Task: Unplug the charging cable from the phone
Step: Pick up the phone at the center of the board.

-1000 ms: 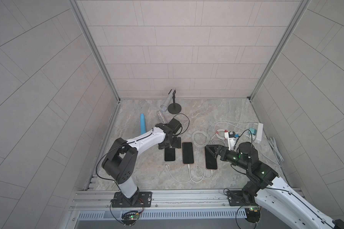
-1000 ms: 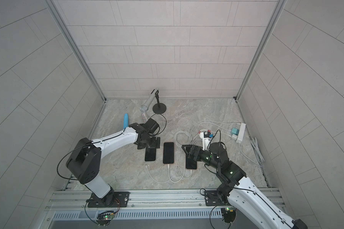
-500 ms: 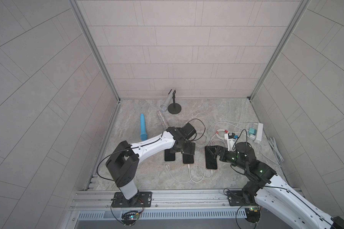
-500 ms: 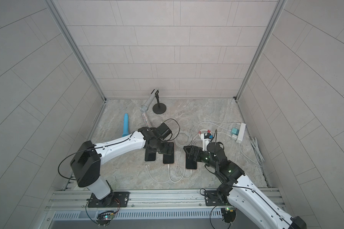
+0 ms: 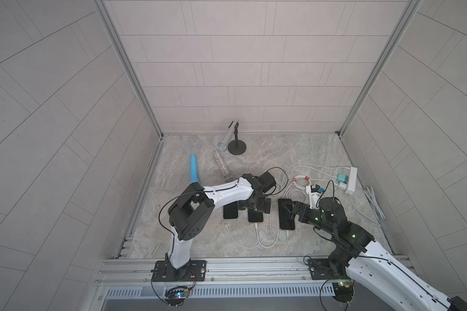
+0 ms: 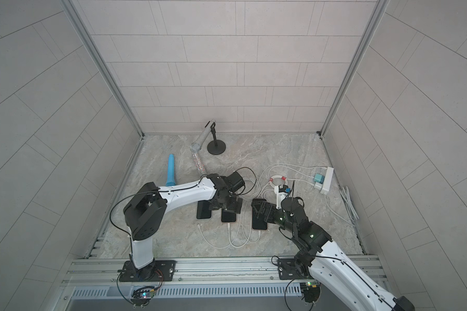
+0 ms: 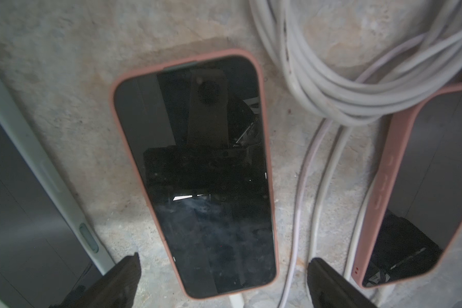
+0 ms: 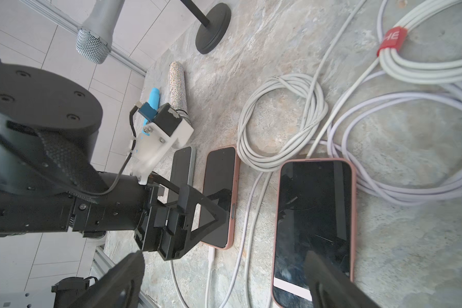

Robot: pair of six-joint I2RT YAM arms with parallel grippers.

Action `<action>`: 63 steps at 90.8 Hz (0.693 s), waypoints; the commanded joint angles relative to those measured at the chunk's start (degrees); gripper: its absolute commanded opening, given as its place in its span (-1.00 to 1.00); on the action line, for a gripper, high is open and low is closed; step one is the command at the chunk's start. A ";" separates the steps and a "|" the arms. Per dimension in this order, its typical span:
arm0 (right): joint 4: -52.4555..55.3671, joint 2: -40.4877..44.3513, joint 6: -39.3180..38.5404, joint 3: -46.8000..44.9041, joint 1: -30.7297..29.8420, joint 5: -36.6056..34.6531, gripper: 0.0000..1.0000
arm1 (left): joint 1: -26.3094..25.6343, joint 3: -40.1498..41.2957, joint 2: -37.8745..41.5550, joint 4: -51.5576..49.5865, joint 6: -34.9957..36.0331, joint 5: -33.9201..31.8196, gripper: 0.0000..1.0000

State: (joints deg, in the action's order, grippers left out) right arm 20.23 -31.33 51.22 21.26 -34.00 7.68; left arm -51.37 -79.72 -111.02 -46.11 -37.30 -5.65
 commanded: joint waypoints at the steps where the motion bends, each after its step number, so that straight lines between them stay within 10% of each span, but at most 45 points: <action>1: 0.52 0.68 0.63 -0.64 0.19 -0.66 0.94 | 0.13 -2.29 -2.16 -1.59 -0.23 -0.64 1.00; 63: -0.52 1.60 2.03 -1.73 0.20 -0.23 0.93 | 1.99 -3.95 -8.01 -0.48 0.46 0.88 0.72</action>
State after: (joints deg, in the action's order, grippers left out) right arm 20.03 -29.80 53.15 19.75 -34.00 7.70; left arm -49.87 -82.46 -116.95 -46.04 -37.52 -5.58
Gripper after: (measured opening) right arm 0.968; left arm 0.884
